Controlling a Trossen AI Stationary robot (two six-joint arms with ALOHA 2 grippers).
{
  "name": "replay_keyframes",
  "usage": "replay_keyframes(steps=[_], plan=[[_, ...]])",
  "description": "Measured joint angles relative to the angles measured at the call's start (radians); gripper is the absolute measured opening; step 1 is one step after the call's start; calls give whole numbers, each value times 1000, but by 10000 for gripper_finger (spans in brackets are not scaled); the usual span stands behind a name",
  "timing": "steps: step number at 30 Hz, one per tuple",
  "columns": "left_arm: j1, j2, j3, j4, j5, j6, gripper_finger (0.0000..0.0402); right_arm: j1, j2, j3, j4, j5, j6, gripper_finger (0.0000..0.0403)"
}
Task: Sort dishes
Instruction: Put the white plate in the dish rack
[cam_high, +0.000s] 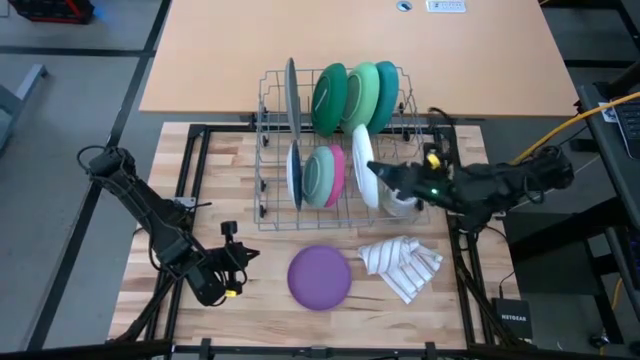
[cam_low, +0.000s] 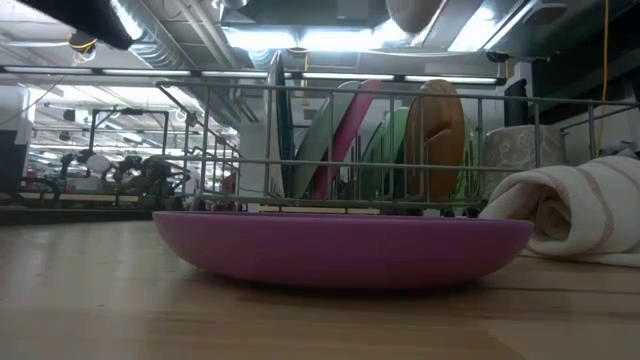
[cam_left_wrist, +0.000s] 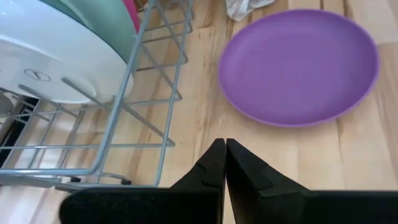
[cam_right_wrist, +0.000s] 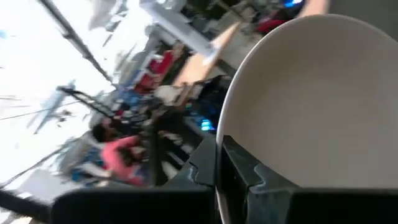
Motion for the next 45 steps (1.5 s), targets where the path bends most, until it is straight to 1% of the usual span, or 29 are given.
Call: replay_keyframes(steps=[2, 4, 8, 13, 20, 29, 38, 45], plan=[[2, 0, -21, 29, -3, 0, 2, -34, 2, -20, -33, -2, 34, 7], [3, 0, -44, 73, -3, -2, 1, -70, 3, -45, -25, -23, 68, 7], [3, 0, -84, 147, -3, 6, 3, -149, 3, -62, -22, -59, 75, 7], [2, 0, -112, 197, -3, 3, 1, -233, 6, -91, -20, -141, 102, 7], [2, 0, -129, 233, -3, 7, 3, -313, 6, -182, -6, -227, 153, 7], [2, 0, -129, 251, -3, 26, 3, -363, 6, -266, 0, -274, 204, 7], [2, 0, -129, 252, -3, 24, 4, -363, 6, -304, 5, -311, 231, 7], [2, 0, -129, 252, -3, 24, 4, -363, 6, -304, 119, -338, 225, 7]])
